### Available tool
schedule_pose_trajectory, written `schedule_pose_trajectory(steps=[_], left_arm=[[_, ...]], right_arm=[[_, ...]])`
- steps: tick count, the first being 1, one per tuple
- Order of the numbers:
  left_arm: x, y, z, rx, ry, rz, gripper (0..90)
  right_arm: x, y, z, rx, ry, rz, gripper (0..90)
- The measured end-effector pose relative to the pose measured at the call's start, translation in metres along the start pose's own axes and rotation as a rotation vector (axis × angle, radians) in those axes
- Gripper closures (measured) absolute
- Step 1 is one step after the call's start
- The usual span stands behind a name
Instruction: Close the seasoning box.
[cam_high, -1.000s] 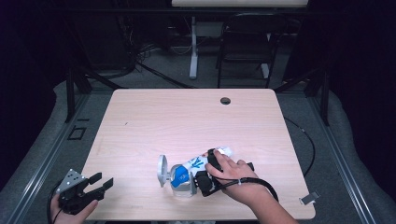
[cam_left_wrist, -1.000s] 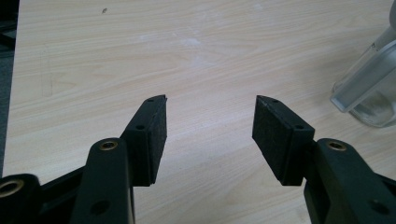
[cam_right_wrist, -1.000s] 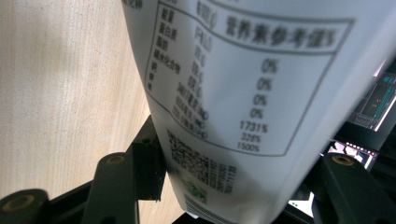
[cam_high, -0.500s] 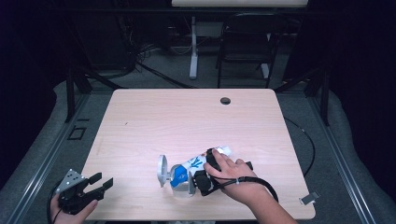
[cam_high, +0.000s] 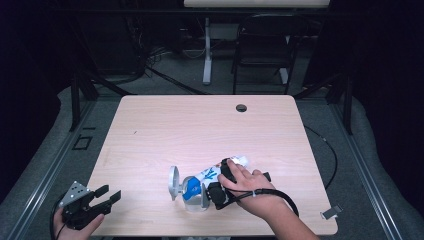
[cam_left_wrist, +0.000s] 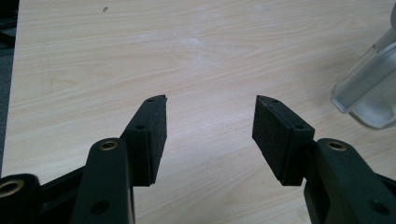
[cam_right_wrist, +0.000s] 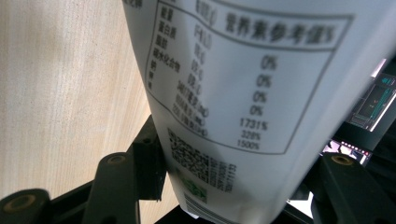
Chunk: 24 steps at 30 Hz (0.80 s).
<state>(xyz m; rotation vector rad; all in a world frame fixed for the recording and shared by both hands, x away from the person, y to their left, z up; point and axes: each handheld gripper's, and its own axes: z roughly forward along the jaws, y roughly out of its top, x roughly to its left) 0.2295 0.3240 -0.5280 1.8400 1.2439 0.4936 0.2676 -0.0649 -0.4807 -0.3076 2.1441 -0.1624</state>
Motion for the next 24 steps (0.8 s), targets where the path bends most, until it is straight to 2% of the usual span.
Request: schedule_pose_trajectory(steps=[4,24], left_arm=[[0.0003,-0.0001,0.0,0.002,-0.001,0.001,45.5],[0.0013,-0.0008,0.0006,-0.004,0.001,-0.004,45.5]], right_arm=[[-0.0012,0.0,-0.0012,0.019,-0.005,-0.012,44.8],[-0.0035,-0.0018,-0.0019,0.021,-0.011,-0.014,45.1]])
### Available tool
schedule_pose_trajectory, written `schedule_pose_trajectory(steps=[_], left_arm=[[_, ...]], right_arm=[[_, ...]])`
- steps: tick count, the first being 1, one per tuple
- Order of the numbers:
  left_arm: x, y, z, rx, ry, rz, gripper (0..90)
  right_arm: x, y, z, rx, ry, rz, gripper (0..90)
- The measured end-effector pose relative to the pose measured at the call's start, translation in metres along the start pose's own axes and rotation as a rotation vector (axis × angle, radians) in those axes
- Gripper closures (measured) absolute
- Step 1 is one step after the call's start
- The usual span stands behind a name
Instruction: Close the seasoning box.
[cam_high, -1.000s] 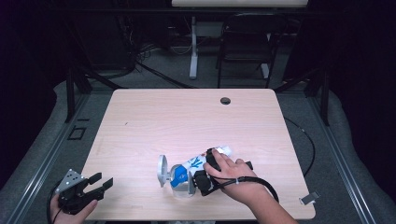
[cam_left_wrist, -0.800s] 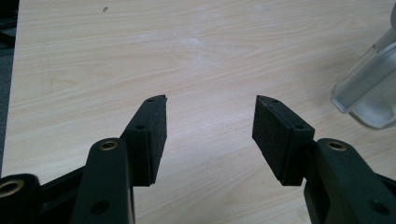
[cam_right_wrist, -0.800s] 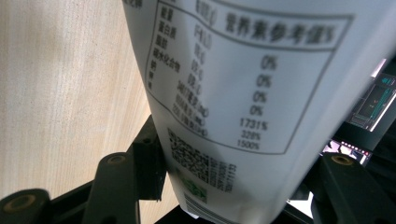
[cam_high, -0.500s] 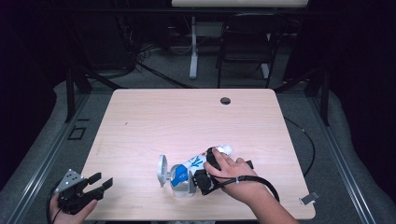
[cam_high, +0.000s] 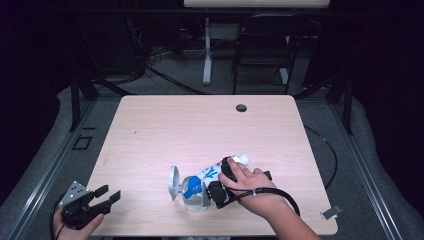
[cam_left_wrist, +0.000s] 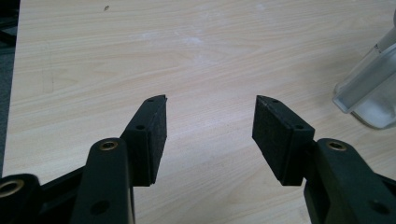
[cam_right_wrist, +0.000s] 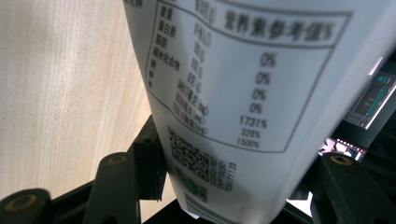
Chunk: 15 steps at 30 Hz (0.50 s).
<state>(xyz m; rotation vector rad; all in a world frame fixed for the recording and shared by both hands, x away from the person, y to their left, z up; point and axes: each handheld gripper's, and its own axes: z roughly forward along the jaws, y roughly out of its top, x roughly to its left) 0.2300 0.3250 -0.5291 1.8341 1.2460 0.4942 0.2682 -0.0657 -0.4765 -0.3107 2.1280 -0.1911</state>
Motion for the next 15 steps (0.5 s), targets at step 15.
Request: schedule_pose_trajectory(steps=[15], left_arm=[[0.0006,-0.0004,0.0,-0.001,0.001,-0.003,45.5]], right_arm=[[-0.0011,-0.0015,-0.0012,0.006,-0.003,-0.009,45.2]])
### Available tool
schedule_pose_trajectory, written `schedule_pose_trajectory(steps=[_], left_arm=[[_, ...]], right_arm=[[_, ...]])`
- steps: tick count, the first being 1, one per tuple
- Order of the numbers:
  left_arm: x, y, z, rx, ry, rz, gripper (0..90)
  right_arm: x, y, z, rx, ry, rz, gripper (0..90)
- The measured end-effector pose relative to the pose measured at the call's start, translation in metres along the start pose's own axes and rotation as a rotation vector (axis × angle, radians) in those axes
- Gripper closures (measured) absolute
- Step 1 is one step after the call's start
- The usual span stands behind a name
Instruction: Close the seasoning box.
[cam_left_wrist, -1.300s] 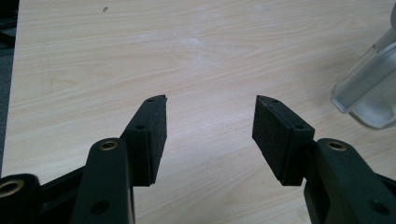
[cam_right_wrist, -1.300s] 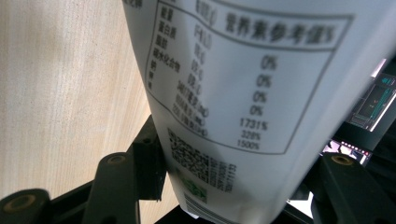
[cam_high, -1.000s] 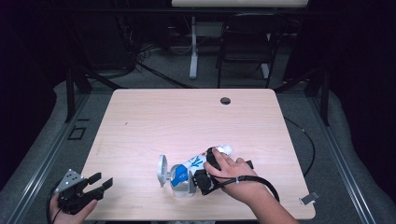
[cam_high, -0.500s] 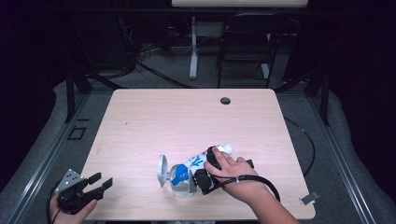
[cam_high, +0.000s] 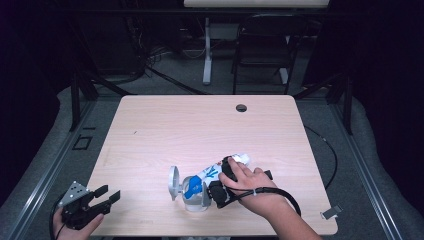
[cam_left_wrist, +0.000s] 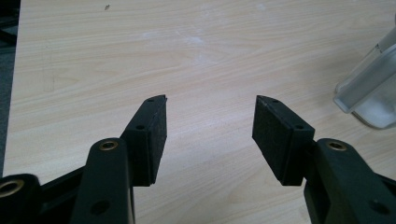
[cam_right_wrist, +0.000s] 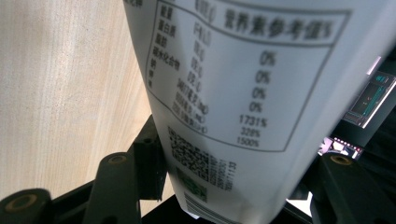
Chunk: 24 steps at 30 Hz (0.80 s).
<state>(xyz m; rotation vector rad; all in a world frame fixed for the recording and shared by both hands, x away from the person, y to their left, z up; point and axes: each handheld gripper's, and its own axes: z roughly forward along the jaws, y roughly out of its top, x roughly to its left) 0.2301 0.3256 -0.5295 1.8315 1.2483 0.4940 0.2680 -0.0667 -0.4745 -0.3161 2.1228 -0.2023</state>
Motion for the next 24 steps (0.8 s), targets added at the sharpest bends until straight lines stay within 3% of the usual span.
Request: schedule_pose_trajectory(steps=[24], left_arm=[[-0.0001,-0.0005,0.0004,0.004,-0.001,0.0,45.5]], right_arm=[[-0.0032,-0.0003,-0.0023,0.014,-0.017,-0.023,46.7]])
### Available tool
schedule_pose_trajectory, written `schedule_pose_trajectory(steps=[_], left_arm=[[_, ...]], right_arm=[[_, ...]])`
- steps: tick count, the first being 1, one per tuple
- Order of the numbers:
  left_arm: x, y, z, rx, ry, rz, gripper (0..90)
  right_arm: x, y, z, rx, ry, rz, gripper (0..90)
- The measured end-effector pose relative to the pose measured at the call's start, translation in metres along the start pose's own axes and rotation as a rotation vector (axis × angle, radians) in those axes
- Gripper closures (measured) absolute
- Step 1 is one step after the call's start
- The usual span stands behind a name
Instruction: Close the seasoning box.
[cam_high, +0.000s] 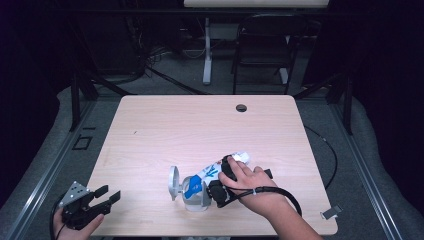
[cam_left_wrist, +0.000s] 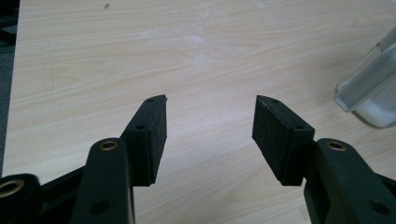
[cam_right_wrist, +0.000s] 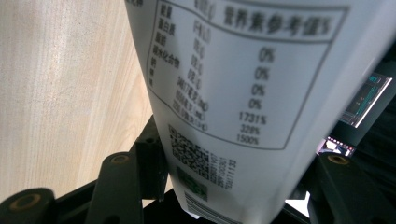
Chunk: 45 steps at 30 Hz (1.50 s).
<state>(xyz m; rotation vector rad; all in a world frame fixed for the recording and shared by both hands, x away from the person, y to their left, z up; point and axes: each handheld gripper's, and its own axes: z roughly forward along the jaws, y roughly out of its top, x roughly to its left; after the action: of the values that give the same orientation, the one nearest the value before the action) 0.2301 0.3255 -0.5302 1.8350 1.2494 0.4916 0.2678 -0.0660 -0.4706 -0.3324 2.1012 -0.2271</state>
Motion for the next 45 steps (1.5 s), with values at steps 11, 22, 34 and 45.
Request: schedule_pose_trajectory(steps=[11,22,34,45], left_arm=[[0.0008,-0.0001,-0.0002,0.001,0.001,0.001,45.5],[0.0013,-0.0004,-0.0003,0.007,0.003,-0.003,45.5],[0.0015,-0.0006,-0.0002,0.008,0.004,-0.003,45.5],[0.0021,-0.0011,0.0002,0.003,0.004,-0.006,45.5]], right_arm=[[0.0007,0.0014,-0.0001,-0.003,0.003,-0.008,47.9],[0.0024,0.0034,-0.0001,-0.005,0.008,-0.016,48.6],[0.0039,0.0038,0.0012,-0.015,0.009,-0.014,49.4],[0.0038,0.0041,0.0004,-0.015,0.001,-0.021,49.9]])
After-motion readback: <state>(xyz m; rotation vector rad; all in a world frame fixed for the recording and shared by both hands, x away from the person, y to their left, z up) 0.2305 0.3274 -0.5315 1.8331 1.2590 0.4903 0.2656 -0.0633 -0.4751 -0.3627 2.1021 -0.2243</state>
